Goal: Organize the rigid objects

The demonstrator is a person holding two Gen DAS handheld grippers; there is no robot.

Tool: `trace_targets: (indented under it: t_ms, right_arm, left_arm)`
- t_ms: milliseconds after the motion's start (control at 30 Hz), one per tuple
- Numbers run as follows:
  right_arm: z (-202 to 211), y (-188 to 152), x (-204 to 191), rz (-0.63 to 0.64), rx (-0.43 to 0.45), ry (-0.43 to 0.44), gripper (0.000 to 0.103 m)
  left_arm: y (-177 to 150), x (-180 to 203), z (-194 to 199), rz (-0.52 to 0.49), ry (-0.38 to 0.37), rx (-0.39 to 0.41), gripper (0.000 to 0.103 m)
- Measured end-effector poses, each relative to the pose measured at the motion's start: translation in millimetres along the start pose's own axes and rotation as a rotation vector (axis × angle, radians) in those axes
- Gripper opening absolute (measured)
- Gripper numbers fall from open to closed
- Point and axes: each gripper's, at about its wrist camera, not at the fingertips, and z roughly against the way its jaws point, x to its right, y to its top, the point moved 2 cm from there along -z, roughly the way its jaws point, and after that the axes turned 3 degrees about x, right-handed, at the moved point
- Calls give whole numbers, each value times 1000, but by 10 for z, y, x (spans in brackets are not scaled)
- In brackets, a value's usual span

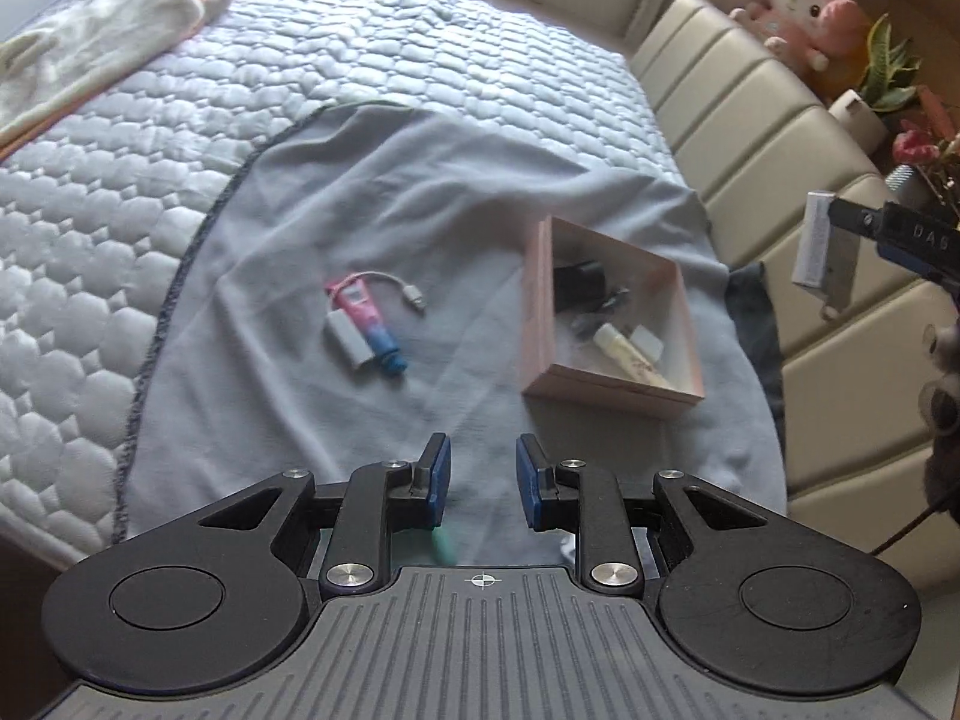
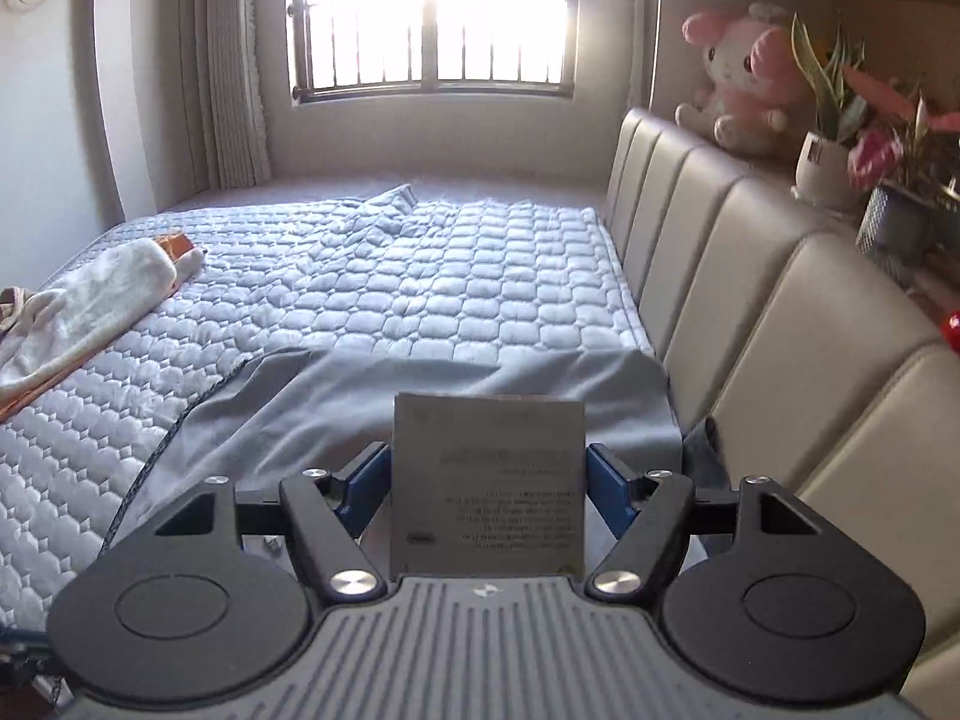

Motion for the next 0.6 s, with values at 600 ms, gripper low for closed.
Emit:
trace_targets:
  t_ms: [600]
  right_arm:
    - [-372,-1115,-295,31,-324,23,76]
  left_arm:
    - [-358,-351,-809,-13,53,-210,26]
